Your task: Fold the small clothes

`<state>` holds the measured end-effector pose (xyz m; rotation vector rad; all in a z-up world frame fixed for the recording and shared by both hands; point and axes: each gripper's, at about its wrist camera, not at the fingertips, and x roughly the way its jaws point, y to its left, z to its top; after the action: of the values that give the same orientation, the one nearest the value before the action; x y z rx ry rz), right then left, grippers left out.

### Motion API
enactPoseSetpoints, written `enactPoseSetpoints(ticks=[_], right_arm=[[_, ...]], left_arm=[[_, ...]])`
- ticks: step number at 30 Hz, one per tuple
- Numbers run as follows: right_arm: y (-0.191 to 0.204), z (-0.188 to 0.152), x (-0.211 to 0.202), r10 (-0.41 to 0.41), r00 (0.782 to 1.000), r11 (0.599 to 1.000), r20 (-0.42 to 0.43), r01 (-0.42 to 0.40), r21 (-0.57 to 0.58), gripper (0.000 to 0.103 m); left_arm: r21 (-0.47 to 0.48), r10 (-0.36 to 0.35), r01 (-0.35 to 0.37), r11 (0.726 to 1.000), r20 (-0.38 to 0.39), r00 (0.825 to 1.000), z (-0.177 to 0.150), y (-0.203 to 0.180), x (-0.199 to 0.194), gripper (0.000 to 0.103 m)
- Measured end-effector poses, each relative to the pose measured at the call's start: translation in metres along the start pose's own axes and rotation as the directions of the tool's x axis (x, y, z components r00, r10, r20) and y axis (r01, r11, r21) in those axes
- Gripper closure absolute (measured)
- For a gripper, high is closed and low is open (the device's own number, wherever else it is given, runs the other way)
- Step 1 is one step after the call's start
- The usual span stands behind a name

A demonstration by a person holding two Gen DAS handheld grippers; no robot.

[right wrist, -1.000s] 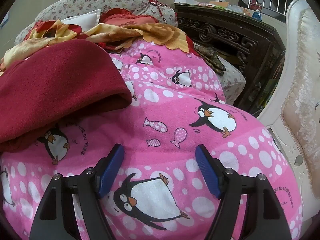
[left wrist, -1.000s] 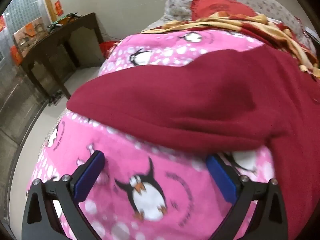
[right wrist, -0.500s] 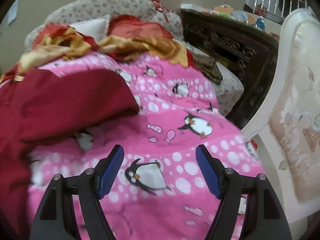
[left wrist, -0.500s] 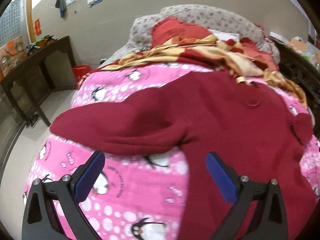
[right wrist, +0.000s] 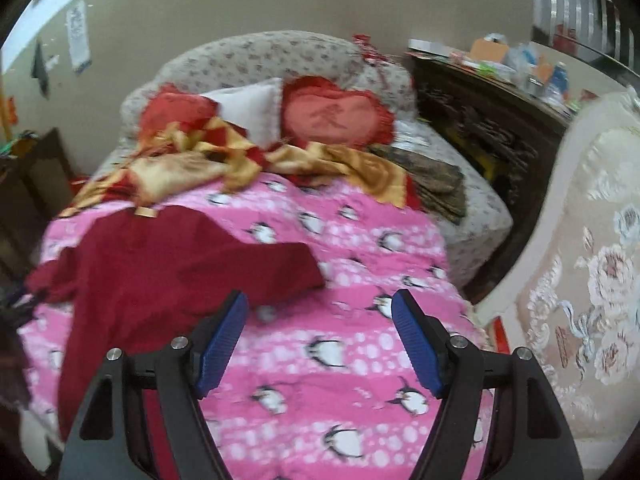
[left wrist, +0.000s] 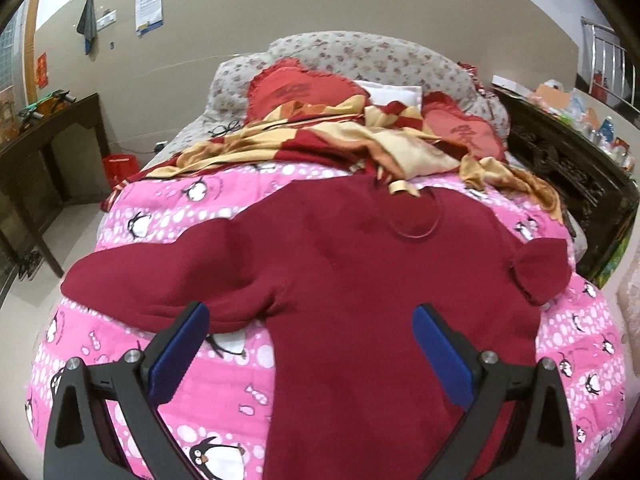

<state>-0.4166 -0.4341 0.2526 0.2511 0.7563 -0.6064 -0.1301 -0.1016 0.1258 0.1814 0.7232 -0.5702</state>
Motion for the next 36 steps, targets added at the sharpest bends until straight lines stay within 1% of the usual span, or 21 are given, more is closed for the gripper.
enactPoseSetpoints(ticks=[2, 4, 7, 9, 12, 17, 21, 26, 31, 36], right_arm=[[0.021, 0.002, -0.004, 0.025, 1.0, 0.999, 0.019, -0.024, -0.037, 0.012], [0.047, 0.0, 0.006, 0.071, 0.997, 0.996, 0.019, -0.07, -0.048, 0.012], [0.089, -0.011, 0.032, 0.137, 0.991, 0.989, 0.002, -0.137, -0.048, 0.012], [0.114, -0.02, 0.05, 0.159, 0.987, 0.986, -0.01, -0.159, -0.052, 0.012], [0.154, -0.034, 0.078, 0.213, 0.976, 0.974, -0.04, -0.216, -0.071, 0.012], [0.194, -0.052, 0.102, 0.221, 0.974, 0.971, -0.044, -0.224, -0.078, 0.012], [0.208, -0.054, 0.114, 0.224, 0.974, 0.973, -0.04, -0.226, -0.053, 0.012], [0.22, -0.053, 0.12, 0.187, 0.982, 0.98, -0.033, -0.189, -0.06, 0.012], [0.225, -0.052, 0.131, 0.197, 0.978, 0.978, -0.069, -0.201, -0.048, 0.012], [0.226, -0.053, 0.135, 0.196, 0.978, 0.979, -0.069, -0.199, -0.04, 0.012]], left_arm=[[0.004, 0.0, 0.0, 1.0, 0.008, 1.0, 0.001, -0.004, -0.002, 0.0], [0.005, 0.004, -0.004, 1.0, -0.003, 1.0, 0.001, -0.004, -0.001, 0.0], [0.011, 0.03, -0.03, 1.0, -0.005, 1.0, -0.001, -0.004, 0.001, 0.0], [0.012, 0.048, -0.047, 0.999, -0.011, 0.999, -0.003, -0.002, 0.004, 0.0], [0.004, 0.056, -0.056, 0.998, -0.016, 0.998, -0.004, 0.002, 0.006, 0.0], [-0.008, 0.058, -0.058, 0.998, -0.035, 0.998, -0.005, 0.007, 0.013, 0.0], [-0.018, 0.055, -0.056, 0.998, -0.043, 0.998, -0.006, 0.008, 0.018, 0.0], [-0.018, 0.059, -0.06, 0.998, -0.054, 0.997, -0.007, 0.007, 0.025, 0.0], [-0.028, 0.052, -0.054, 0.998, -0.064, 0.997, -0.007, 0.006, 0.031, 0.0], [-0.027, 0.052, -0.054, 0.998, -0.068, 0.996, -0.007, 0.004, 0.034, 0.0]])
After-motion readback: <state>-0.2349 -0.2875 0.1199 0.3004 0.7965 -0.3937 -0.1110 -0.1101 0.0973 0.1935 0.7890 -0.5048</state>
